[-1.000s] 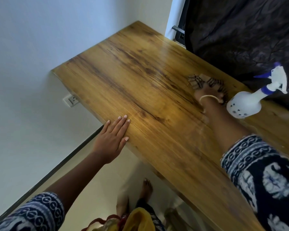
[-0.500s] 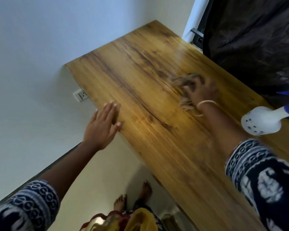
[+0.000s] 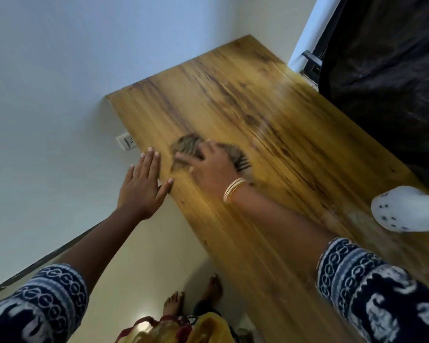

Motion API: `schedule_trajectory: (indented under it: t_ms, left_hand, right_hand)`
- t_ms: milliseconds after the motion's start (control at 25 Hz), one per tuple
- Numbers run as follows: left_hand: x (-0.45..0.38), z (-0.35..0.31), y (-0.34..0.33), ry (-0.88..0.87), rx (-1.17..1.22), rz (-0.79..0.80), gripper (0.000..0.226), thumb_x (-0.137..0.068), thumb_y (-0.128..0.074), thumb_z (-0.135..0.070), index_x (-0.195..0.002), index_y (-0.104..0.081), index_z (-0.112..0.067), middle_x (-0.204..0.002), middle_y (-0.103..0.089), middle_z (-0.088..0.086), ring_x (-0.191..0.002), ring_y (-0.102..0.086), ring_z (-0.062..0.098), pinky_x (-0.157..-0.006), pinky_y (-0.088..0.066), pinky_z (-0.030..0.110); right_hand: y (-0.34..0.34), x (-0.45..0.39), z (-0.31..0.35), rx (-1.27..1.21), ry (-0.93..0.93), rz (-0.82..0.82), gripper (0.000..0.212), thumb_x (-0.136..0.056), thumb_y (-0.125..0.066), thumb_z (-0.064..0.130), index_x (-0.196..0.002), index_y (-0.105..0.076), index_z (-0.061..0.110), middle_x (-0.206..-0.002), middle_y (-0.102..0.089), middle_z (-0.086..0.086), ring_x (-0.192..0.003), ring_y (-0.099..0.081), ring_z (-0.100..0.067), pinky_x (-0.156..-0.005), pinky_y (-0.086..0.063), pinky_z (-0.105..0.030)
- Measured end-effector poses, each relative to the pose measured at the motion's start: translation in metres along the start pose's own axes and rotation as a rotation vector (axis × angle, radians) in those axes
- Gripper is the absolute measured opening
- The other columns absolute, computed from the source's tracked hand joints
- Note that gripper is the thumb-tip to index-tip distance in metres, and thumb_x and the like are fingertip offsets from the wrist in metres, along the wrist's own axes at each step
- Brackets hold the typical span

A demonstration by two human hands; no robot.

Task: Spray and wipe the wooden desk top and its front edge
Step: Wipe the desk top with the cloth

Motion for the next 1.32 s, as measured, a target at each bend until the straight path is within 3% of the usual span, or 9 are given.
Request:
schedule_trajectory:
  t_ms: [80,160,360,480,640,800,880,1160,1320]
  left_hand:
    - [0.0,0.0,0.001,-0.008,-0.013,-0.007,0.08,-0.093,-0.009,-0.065,-0.155,0.002,-0.015,-0.163,0.007,0.004,-0.15,0.002,0.019,-0.121,-0.011,0.044]
    - [-0.001,-0.001,0.002,-0.005,-0.028,-0.013,0.08,-0.094,-0.009,-0.065,-0.155,0.001,-0.015,-0.163,0.005,0.004,-0.15,0.0,0.019,-0.121,-0.013,0.044]
    - [0.0,-0.003,0.004,0.005,-0.05,0.002,0.083,-0.091,-0.003,-0.068,-0.155,0.004,-0.015,-0.163,0.007,0.004,-0.15,0.002,0.019,-0.121,-0.011,0.043]
    - [-0.001,-0.004,0.006,-0.005,-0.087,-0.007,0.085,-0.089,-0.001,-0.068,-0.155,0.002,-0.014,-0.163,0.004,0.006,-0.15,-0.002,0.021,-0.121,-0.011,0.043]
    - [0.0,-0.013,0.012,-0.019,-0.016,-0.05,0.081,-0.094,-0.007,-0.063,-0.154,-0.011,-0.009,-0.162,-0.011,0.011,-0.15,-0.012,0.024,-0.121,-0.016,0.045]
    - [-0.008,-0.048,0.019,-0.113,0.091,-0.132,0.07,-0.098,-0.016,-0.052,-0.152,-0.023,-0.008,-0.159,-0.024,0.011,-0.148,-0.02,0.025,-0.12,-0.018,0.045]
    - [-0.018,-0.073,0.021,-0.218,0.092,-0.115,0.067,-0.098,-0.017,-0.05,-0.151,-0.025,-0.009,-0.159,-0.025,0.01,-0.148,-0.02,0.023,-0.121,-0.016,0.044]
    - [-0.032,-0.147,0.006,-0.577,0.111,0.002,0.059,-0.096,-0.025,-0.042,-0.147,-0.036,-0.016,-0.158,-0.027,0.006,-0.148,-0.018,0.019,-0.121,-0.018,0.044]
    - [-0.05,-0.166,0.01,-0.661,0.151,0.013,0.053,-0.097,-0.029,-0.035,-0.142,-0.045,-0.012,-0.153,-0.037,0.01,-0.145,-0.028,0.023,-0.12,-0.022,0.043]
  right_hand:
    - [-0.003,0.004,0.023,-0.014,0.272,0.099,0.046,-0.098,-0.039,0.046,-0.144,-0.038,0.048,-0.146,-0.046,-0.014,-0.135,-0.04,-0.038,-0.106,-0.036,-0.054]
    - [0.008,-0.016,-0.033,0.031,0.187,0.005,0.047,-0.094,-0.032,0.052,-0.14,-0.04,0.052,-0.145,-0.046,-0.009,-0.132,-0.044,-0.032,-0.105,-0.038,-0.053]
    - [0.037,0.015,-0.292,-0.115,-0.855,-0.218,0.045,-0.099,-0.04,0.045,-0.144,-0.039,0.044,-0.154,-0.032,-0.016,-0.129,-0.04,-0.045,-0.106,-0.031,-0.053]
    - [0.033,0.047,-0.32,-0.118,-1.117,-0.191,0.048,-0.102,-0.037,0.04,-0.15,-0.033,0.04,-0.155,-0.025,-0.02,-0.131,-0.034,-0.047,-0.108,-0.027,-0.054]
    - [0.031,0.014,-0.192,-0.085,-0.54,-0.214,0.047,-0.097,-0.043,0.038,-0.143,-0.048,0.031,-0.141,-0.045,-0.021,-0.128,-0.041,-0.042,-0.105,-0.038,-0.053]
    - [-0.003,0.112,-0.009,-0.117,0.283,0.06,0.044,-0.099,-0.042,0.044,-0.142,-0.047,0.041,-0.148,-0.044,-0.016,-0.139,-0.036,-0.039,-0.111,-0.033,-0.051]
    - [0.002,0.135,-0.022,-0.061,0.448,0.079,0.042,-0.098,-0.044,0.043,-0.14,-0.048,0.043,-0.149,-0.046,-0.013,-0.138,-0.039,-0.036,-0.111,-0.035,-0.052]
    - [0.035,0.148,-0.317,-0.141,-1.001,-0.174,0.049,-0.102,-0.038,0.038,-0.15,-0.031,0.041,-0.155,-0.025,-0.018,-0.133,-0.033,-0.045,-0.109,-0.031,-0.055]
    - [0.026,0.15,-0.275,-0.144,-1.019,-0.173,0.048,-0.102,-0.039,0.034,-0.15,-0.035,0.038,-0.154,-0.025,-0.016,-0.131,-0.035,-0.042,-0.109,-0.031,-0.053]
Point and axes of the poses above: each hand's wrist, its own x-axis away from the middle knuckle, its own y-axis out of the back of the hand, z = x × y, the point moved 6 cm from there along -x, towards the middle knuckle
